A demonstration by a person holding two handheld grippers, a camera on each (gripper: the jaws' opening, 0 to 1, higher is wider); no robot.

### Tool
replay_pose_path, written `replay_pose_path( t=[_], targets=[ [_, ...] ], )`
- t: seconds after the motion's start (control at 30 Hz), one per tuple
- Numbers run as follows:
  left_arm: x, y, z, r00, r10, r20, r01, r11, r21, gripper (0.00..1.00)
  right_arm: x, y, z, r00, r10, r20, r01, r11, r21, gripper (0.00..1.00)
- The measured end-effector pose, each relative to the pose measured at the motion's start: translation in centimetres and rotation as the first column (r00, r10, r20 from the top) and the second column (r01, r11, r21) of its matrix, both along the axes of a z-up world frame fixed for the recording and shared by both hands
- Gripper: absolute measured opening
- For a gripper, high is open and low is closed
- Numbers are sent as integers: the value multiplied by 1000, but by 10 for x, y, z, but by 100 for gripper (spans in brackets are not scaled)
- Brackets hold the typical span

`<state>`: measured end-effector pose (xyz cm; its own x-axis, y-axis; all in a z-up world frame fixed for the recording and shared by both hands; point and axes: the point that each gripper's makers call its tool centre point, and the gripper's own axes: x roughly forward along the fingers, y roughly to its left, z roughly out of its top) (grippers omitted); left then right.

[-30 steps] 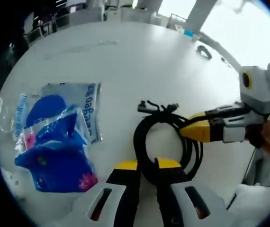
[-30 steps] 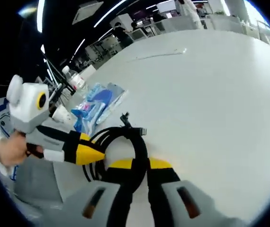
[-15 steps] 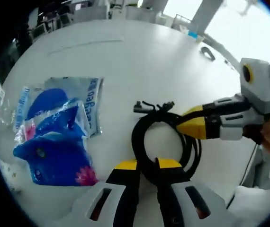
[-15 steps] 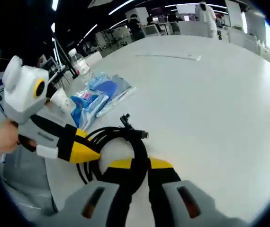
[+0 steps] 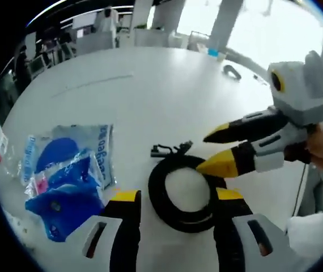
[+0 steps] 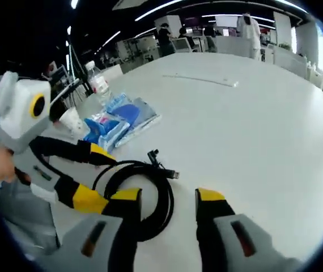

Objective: Arrange the tabletop items into an orderly group along one side of the table until the central work area is clear of visible clutter.

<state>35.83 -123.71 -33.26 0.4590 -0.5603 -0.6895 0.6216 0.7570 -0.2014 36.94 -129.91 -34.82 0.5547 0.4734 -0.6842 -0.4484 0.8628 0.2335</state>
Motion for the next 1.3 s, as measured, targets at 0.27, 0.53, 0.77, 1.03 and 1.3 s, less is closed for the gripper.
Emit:
replay_pose_path(
  t=[0.27, 0.53, 0.77, 1.03, 1.3],
  targets=[
    [3, 5, 24, 992, -22, 123, 24, 1000, -17, 85, -4, -15, 21, 997, -5, 81, 9, 999, -46, 61],
    [-2, 17, 38, 987, -47, 153, 48, 999, 1, 95, -16, -13, 44, 991, -59, 118, 63, 998, -31, 64],
    [-8, 38, 56, 983, -31, 179, 34, 999, -17, 95, -40, -2, 54, 992, -74, 105, 80, 995, -52, 63],
    [-17, 49, 65, 984, -15, 177, 22, 999, -39, 95, -58, 5, 65, 992, -76, 105, 83, 994, -65, 62],
    [-13, 67, 67, 984, 7, 178, -1, 999, -35, 94, -54, 10, 73, 988, -96, 124, 103, 993, -53, 61]
  ],
)
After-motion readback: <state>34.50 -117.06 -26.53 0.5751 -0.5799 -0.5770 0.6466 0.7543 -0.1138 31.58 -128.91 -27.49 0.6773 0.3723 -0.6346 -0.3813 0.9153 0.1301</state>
